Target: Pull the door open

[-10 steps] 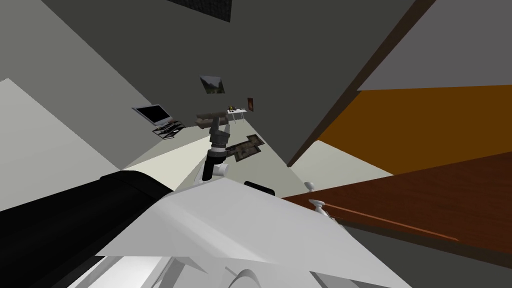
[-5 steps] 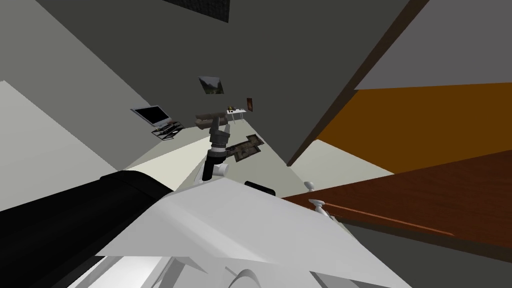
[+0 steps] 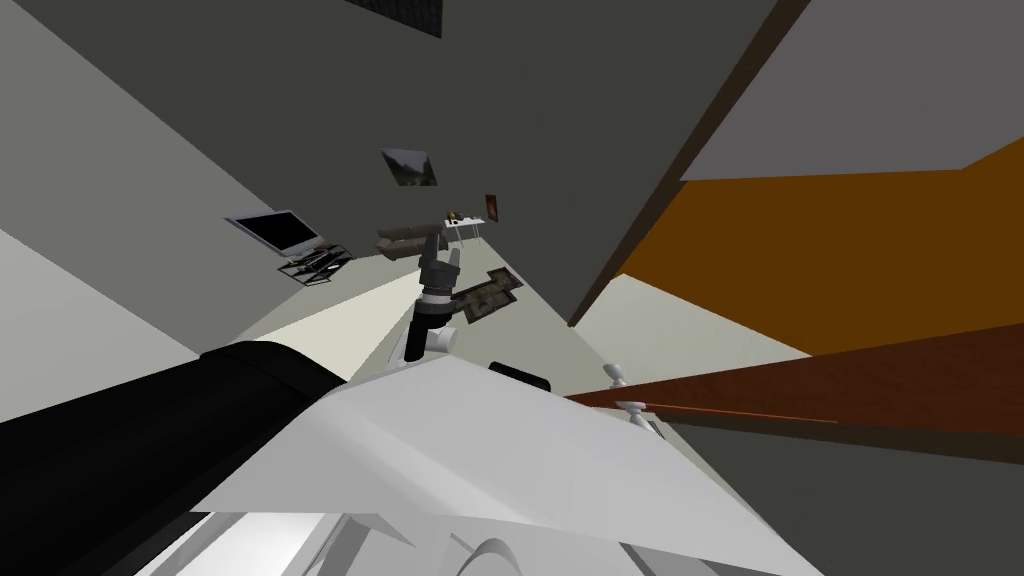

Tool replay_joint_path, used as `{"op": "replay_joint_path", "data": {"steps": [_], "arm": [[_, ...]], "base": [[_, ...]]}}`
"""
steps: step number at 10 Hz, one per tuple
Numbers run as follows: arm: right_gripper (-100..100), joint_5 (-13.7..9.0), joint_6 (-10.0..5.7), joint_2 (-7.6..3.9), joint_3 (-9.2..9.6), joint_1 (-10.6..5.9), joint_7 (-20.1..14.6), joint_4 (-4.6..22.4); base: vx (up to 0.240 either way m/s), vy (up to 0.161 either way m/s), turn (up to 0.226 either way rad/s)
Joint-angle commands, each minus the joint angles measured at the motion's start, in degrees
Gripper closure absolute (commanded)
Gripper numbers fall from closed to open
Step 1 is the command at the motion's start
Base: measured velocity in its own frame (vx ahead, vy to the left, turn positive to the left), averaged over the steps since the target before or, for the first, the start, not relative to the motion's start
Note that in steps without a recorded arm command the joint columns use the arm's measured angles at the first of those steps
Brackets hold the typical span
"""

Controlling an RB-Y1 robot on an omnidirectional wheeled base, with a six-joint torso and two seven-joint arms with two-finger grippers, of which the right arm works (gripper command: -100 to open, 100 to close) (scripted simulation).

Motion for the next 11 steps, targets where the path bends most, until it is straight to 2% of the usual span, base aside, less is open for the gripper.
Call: {"op": "replay_joint_path", "data": {"steps": [1, 2, 3, 4, 5, 8, 9, 10, 11], "arm": [[100, 0.9, 0.85, 0.66, 1.31, 1.51, 0.3, -2.9], [100, 0.9, 0.85, 0.66, 1.31, 1.51, 0.3, -3.0], [100, 1.5, -0.11, 0.81, 1.84, 0.9, -0.1, -1.8], [100, 1.5, -0.11, 0.81, 1.84, 0.9, -0.1, -1.8], [100, 2.0, -1.09, 0.96, 2.37, 0.29, -0.4, -0.5], [100, 2.0, -1.09, 0.96, 2.37, 0.29, -0.4, -0.5], [100, 2.5, -2.07, 1.1, 2.88, -0.3, -0.7, 0.7], [100, 2.5, -0.9, 1.1, 2.88, -0.3, -0.7, -3.2], [100, 2.5, -0.09, 1.1, 2.88, -0.3, -0.7, -4.9]], "base": [[-0.048, -0.029, -0.04], [-0.016, -0.005, 0.008], [-0.021, -0.02, -0.057], [-0.025, -0.023, -0.034], [-0.03, -0.037, -0.058], [-0.011, -0.017, -0.013], [-0.031, -0.033, -0.036], [-0.038, -0.047, -0.067], [-0.017, -0.032, -0.004]]}}
